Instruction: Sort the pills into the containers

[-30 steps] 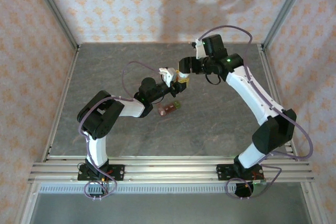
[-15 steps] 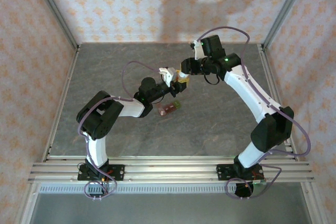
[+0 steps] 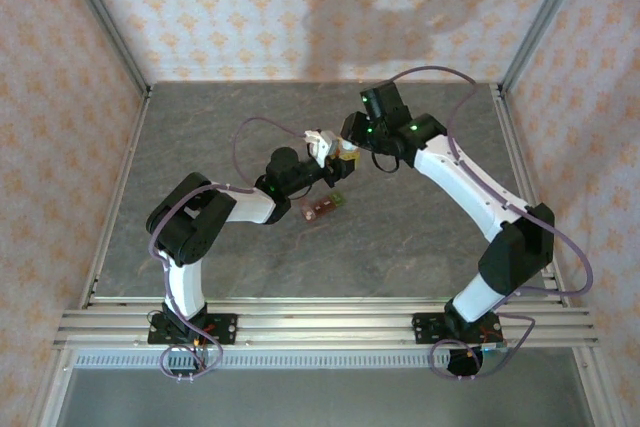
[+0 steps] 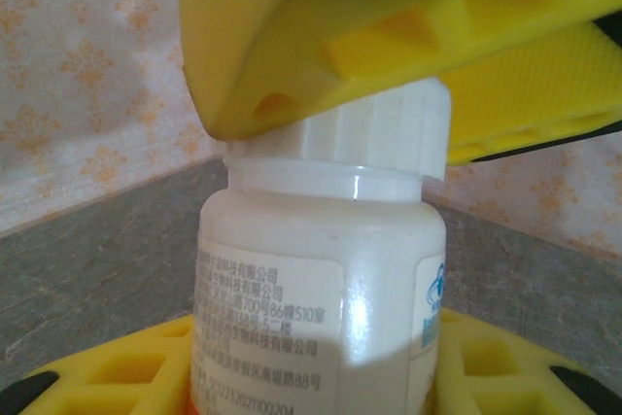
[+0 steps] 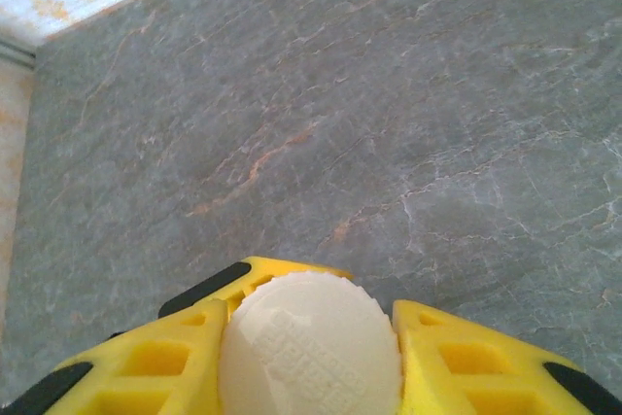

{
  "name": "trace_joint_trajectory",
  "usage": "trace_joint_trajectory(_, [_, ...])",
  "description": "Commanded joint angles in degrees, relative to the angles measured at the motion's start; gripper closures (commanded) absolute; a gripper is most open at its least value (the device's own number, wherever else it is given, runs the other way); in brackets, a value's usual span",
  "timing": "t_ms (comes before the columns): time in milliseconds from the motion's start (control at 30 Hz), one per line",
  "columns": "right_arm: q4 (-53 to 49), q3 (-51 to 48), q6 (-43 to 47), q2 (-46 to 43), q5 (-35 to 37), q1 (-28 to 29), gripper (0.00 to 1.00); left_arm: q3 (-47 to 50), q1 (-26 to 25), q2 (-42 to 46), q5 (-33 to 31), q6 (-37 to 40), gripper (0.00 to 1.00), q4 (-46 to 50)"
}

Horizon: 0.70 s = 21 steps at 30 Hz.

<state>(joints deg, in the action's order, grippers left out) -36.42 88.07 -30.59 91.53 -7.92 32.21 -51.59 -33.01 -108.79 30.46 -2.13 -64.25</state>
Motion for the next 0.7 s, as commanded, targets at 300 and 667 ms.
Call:
trace_joint_trajectory(300, [0.6,2.0,3.7,-7.7,-2.4,-4.5,0.19,-1.3,-0.2,0.9,1.0,-0.4,1.0,-6.7])
trace_joint_trajectory(667, [-1.1,3.3,23.4,-4.8,-14.2,-7.3,0.2,-1.2,-0.2,1.6,1.9,-0.5,1.0,-7.0])
